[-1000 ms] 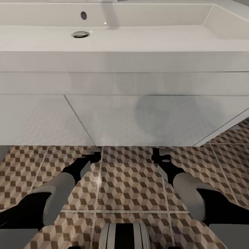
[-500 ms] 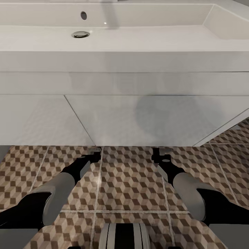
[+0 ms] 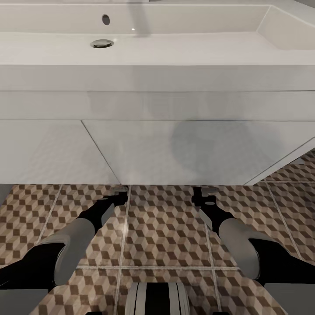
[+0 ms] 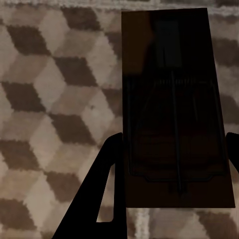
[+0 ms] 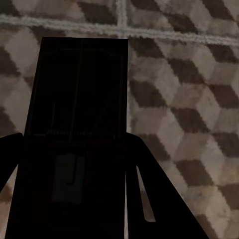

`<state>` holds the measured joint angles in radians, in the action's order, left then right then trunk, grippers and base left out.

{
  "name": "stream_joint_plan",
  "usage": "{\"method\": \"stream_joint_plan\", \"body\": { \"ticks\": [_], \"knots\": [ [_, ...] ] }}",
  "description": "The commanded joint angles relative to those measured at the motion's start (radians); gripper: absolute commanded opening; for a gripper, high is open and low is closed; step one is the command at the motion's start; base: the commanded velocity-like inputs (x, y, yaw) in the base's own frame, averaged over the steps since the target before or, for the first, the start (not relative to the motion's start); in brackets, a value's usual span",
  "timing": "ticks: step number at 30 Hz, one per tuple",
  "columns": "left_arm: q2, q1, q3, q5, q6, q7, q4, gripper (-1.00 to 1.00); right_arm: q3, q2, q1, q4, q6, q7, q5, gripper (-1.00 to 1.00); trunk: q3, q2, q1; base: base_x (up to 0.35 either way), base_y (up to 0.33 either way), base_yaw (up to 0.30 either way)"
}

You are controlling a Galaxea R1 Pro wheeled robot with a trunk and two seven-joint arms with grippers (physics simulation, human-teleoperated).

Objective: Take the four mousetraps from the cabinet in the bathroom and place them on the bathroom floor. Make sure all four end up on the same floor surface, and ensure that at least two of them are either under or directly next to the same bathroom sink.

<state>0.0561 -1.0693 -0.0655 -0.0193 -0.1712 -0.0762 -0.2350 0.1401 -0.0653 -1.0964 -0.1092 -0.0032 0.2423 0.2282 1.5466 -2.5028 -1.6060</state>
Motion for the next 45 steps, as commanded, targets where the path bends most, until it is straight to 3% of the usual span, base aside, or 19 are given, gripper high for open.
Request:
{"method": "stream_joint_plan", "body": {
  "ticks": [1,14,44,45],
  "knots": [
    [0.001,0.0,-0.006,-0.003,-0.005,-0.002,-0.002,-1.0,0.009,-0.001,0.0,0.0,-0.002,0.0,0.007,-1.0,0.001,0.0,0.0,0.0,0.0,0.0],
    [0.005,0.0,-0.007,-0.002,0.066,-0.003,-0.002,-1.0,0.009,-0.001,0.0,0.0,-0.002,0.0,0.007,-1.0,0.001,0.0,0.0,0.0,0.0,0.0],
    [0.004,0.0,-0.005,-0.001,0.067,-0.003,0.012,-1.0,0.009,-0.001,0.0,0.001,-0.001,0.0,0.007,-1.0,0.001,0.0,0.0,0.0,0.0,0.0],
    [0.004,0.0,-0.005,-0.001,0.067,-0.003,0.012,-1.0,0.009,-0.002,0.0,0.001,-0.001,0.0,0.007,1.0,0.001,0.0,0.0,0.0,0.0,0.0]
  ]
}}
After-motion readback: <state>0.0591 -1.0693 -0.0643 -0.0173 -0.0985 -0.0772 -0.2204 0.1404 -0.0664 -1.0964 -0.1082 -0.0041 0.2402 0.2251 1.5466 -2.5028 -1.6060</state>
